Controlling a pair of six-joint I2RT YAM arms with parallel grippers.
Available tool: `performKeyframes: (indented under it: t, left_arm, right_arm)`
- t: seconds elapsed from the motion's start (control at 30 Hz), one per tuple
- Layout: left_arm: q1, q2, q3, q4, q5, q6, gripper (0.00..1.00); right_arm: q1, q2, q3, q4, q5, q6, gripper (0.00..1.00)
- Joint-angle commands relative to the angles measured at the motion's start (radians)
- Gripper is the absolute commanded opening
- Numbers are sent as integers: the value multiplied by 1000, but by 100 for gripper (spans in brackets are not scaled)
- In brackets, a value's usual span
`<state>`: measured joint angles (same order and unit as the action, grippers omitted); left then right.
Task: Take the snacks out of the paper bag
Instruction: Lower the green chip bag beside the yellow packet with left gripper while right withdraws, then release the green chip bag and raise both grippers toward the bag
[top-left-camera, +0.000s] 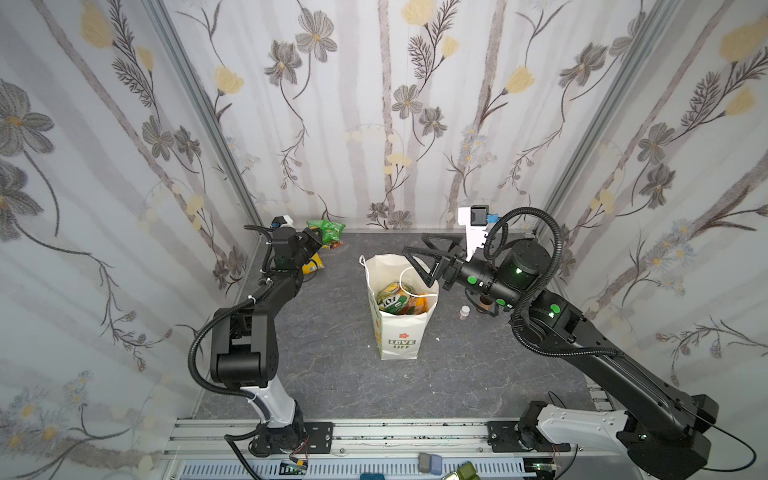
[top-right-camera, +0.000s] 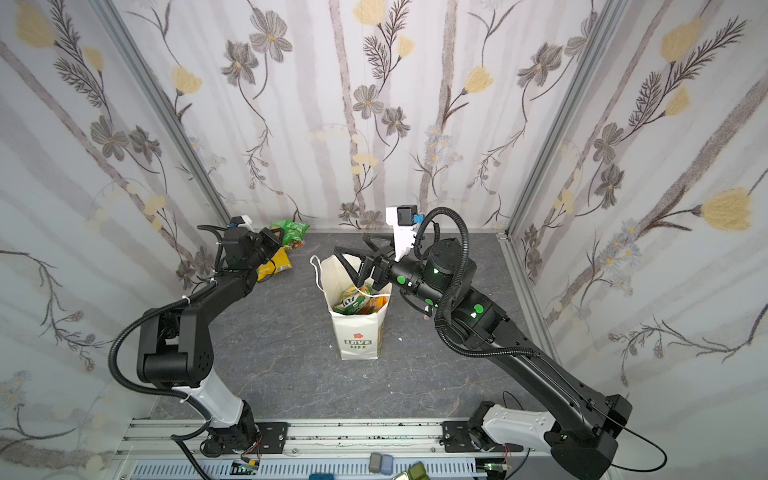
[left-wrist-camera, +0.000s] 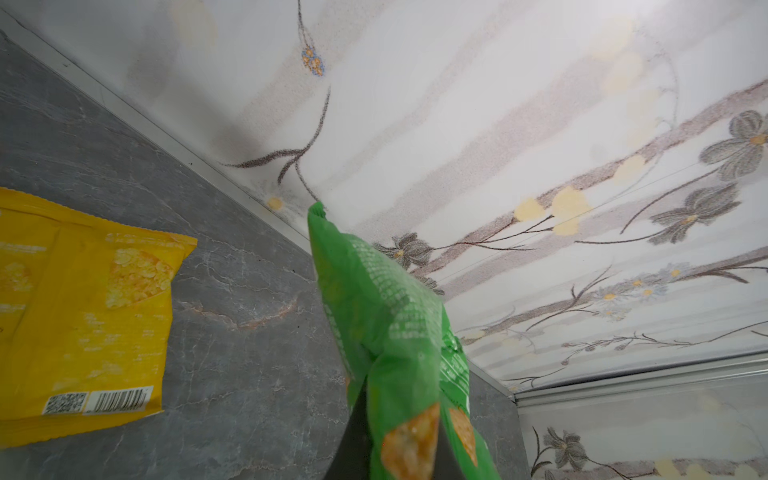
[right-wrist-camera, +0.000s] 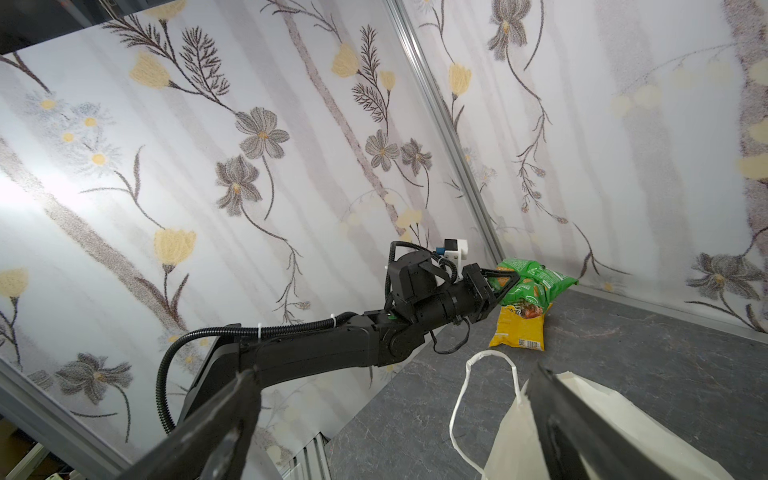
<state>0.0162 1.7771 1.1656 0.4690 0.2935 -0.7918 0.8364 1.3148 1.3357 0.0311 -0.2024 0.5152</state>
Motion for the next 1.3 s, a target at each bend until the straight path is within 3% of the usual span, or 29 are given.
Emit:
performKeyframes:
  t: [0.0, 0.2, 0.43, 0.73, 0.97, 1.07, 1.27]
  left_arm:
    - [6, 101, 73, 62, 36, -17, 0]
    - [11, 277, 165, 82, 49, -39, 0]
    - [13, 395, 235, 5, 41, 23, 0]
    - [24, 456, 248, -100, 58, 68, 3]
    - [22, 456, 261, -173, 57, 79, 41]
    - [19, 440, 281, -282, 3, 130, 58]
    - [16, 400, 333, -481, -91, 246, 71]
  right_arm:
    - [0, -12, -1, -25, 33, 0, 99]
    - [0, -38, -10, -63, 66, -9, 99]
    - [-1, -50, -27, -95, 110, 26, 99]
    - [26, -149, -157, -129, 270, 142, 99]
    - [44, -204, -202, -121, 310, 192, 99]
    - [48, -231, -191, -149, 313, 195, 99]
    - [65, -300, -163, -221, 336, 195, 99]
